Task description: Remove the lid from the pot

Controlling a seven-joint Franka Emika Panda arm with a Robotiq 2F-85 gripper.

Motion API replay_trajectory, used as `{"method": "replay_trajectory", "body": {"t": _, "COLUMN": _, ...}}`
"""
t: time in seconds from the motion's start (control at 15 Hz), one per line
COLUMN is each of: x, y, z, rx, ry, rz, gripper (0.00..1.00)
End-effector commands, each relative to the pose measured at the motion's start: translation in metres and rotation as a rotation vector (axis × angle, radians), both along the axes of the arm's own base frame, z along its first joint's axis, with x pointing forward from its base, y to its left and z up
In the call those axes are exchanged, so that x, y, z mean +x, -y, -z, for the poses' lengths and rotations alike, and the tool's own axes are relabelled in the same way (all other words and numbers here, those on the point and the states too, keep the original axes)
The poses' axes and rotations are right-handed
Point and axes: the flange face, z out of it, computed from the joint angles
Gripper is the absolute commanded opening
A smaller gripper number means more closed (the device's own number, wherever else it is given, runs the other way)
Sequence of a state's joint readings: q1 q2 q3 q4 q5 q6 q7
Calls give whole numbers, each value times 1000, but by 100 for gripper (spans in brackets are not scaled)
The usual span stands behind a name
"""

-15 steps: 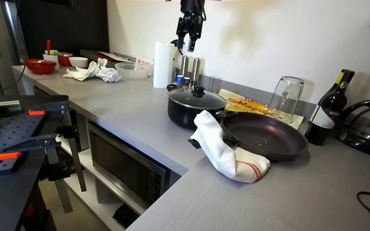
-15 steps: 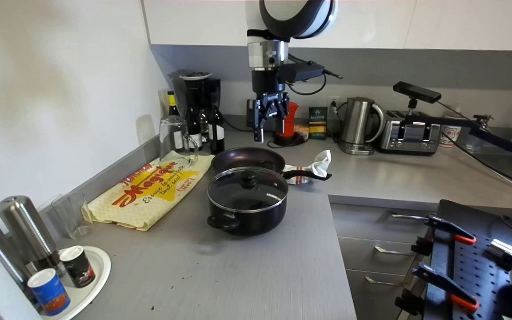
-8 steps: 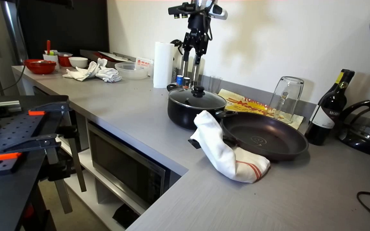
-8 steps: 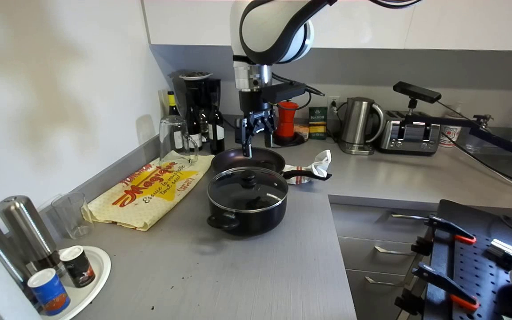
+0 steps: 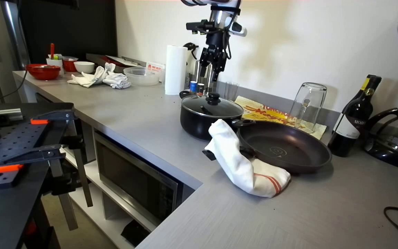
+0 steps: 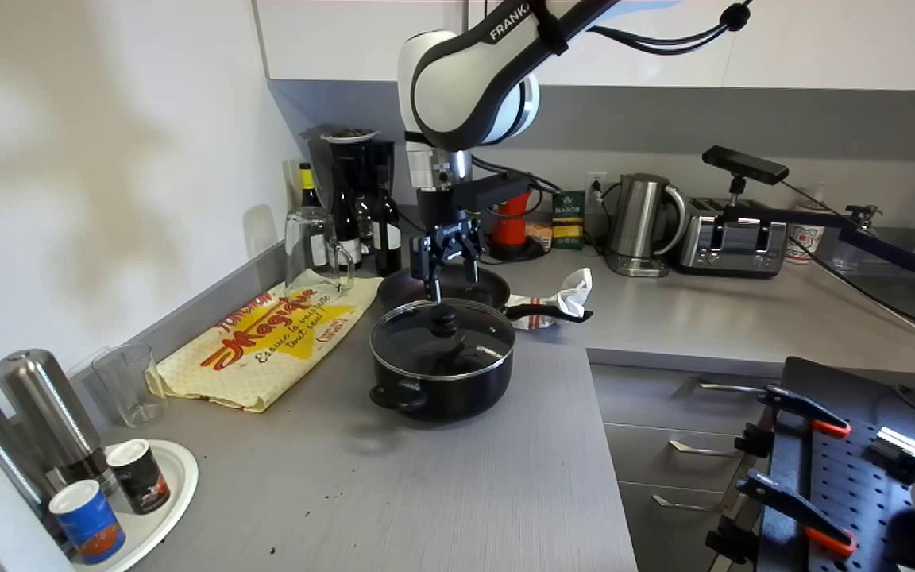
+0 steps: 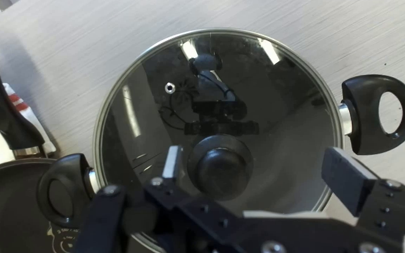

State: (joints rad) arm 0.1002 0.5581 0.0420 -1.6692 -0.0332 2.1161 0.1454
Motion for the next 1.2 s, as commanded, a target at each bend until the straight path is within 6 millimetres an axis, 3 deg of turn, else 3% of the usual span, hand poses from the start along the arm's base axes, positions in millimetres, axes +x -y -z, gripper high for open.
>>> {"method": "replay_trajectory", "body": {"t": 0.0, "x": 12, "y": 1, "z": 13, "rx": -13, "ry": -13, "rz": 7, "gripper": 100}}
{"method": "replay_trajectory", "body": {"t": 1.07, "x": 31, "y": 9, "z": 56, "rx": -14, "ry": -44, "rz": 18, "gripper": 100}}
{"method": "replay_trajectory", "body": {"t": 1.13, "x": 32, "y": 9, "z": 57, "rx": -12, "ry": -45, "rz": 20, "gripper": 75}}
